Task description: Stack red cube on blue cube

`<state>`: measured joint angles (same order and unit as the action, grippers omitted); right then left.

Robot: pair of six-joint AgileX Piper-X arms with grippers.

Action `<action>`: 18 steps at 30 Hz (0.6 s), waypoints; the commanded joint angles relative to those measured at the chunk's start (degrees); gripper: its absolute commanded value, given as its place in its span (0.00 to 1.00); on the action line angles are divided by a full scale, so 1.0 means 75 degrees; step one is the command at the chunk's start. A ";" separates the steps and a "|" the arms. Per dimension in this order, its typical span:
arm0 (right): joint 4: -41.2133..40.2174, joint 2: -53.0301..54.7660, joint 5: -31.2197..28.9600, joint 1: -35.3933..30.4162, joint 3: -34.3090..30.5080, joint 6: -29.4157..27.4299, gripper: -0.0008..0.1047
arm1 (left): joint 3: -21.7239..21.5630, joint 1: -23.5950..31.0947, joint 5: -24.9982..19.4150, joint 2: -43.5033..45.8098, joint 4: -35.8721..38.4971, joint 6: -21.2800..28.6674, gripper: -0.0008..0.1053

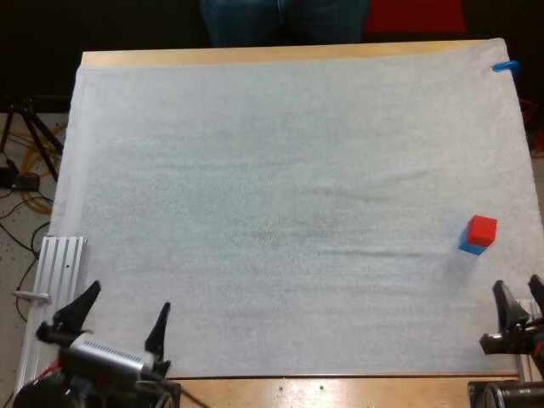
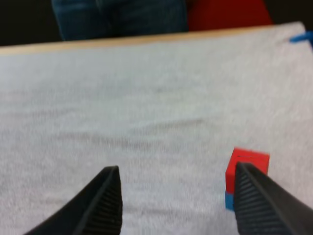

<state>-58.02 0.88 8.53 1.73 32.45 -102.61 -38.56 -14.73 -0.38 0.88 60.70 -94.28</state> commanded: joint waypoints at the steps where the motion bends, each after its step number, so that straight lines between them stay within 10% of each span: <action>1: 0.0063 0.0286 0.0095 -0.0032 -0.0090 0.0013 0.48 | 0.0221 -0.0005 0.0050 0.1051 -0.0235 -0.0019 0.83; 18: -0.0016 0.0286 0.0095 -0.0032 -0.0369 0.0115 0.48 | 0.1231 -0.0005 0.0050 0.1042 -0.0362 -0.0042 0.83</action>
<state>-58.44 0.78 8.65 1.73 29.39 -101.66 -29.02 -14.73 0.00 0.73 58.98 -94.28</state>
